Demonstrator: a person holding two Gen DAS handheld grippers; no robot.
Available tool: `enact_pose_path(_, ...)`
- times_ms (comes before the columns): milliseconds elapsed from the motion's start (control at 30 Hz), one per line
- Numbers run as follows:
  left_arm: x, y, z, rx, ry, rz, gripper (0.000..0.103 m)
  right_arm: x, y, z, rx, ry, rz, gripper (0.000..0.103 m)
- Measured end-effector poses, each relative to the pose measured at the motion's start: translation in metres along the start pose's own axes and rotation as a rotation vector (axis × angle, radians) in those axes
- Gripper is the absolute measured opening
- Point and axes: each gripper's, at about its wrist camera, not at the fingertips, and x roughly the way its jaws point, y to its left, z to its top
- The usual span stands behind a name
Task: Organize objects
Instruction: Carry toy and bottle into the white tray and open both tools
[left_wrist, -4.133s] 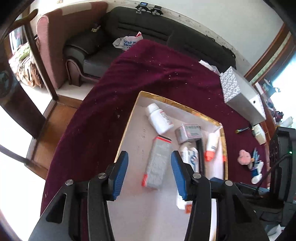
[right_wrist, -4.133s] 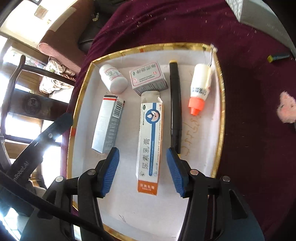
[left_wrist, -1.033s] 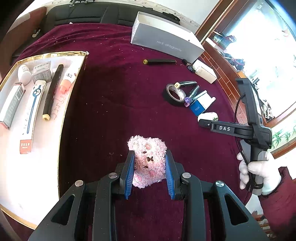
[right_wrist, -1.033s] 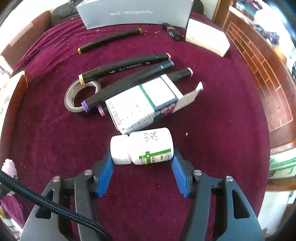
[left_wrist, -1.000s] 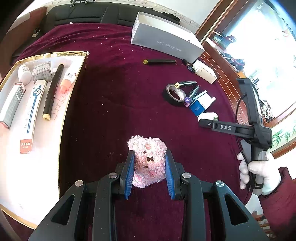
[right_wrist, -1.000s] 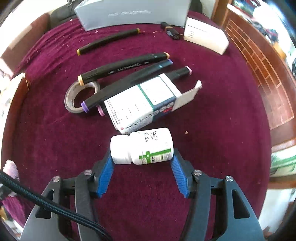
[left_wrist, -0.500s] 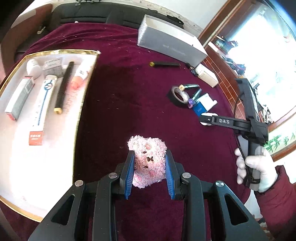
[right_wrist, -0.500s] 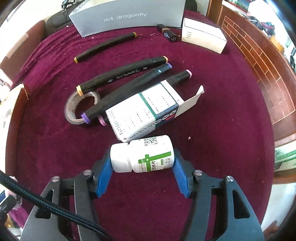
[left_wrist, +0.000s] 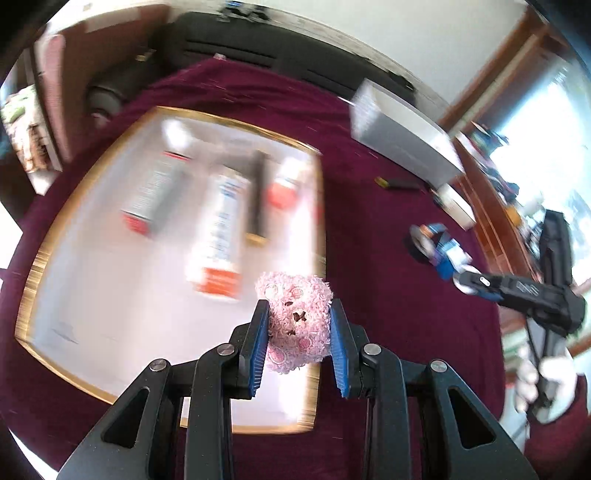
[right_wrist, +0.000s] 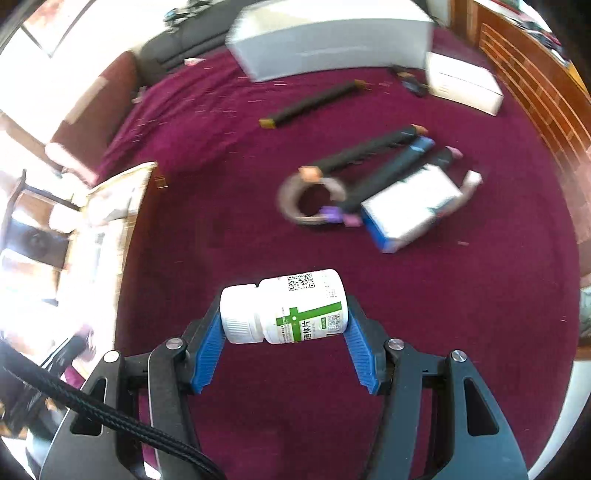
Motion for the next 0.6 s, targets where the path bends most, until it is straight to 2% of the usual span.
enact_pose_path(133, -0.009, 0.039, 0.023, -0.005, -0.013, 0.076, 0.026, 0.009, 0.048, 0.001, -0.036, 0.026, 0.073, 0.059)
enact_pose_path(300, 0.002, 0.075, 0.036, 0.003, 0.013, 0.140, 0.026, 0.029, 0.113, 0.001, -0.119, 0.055, 0.111, 0.060)
enact_pose_path(433, 0.024, 0.100, 0.043, 0.007, 0.063, 0.164, 0.026, 0.049, 0.153, 0.000, -0.168, 0.090, 0.124, 0.060)
enact_pose_path(600, 0.040, 0.115, 0.060, 0.022, 0.083, 0.162, 0.026, 0.072, 0.186, -0.003, -0.206, 0.124, 0.116, 0.060)
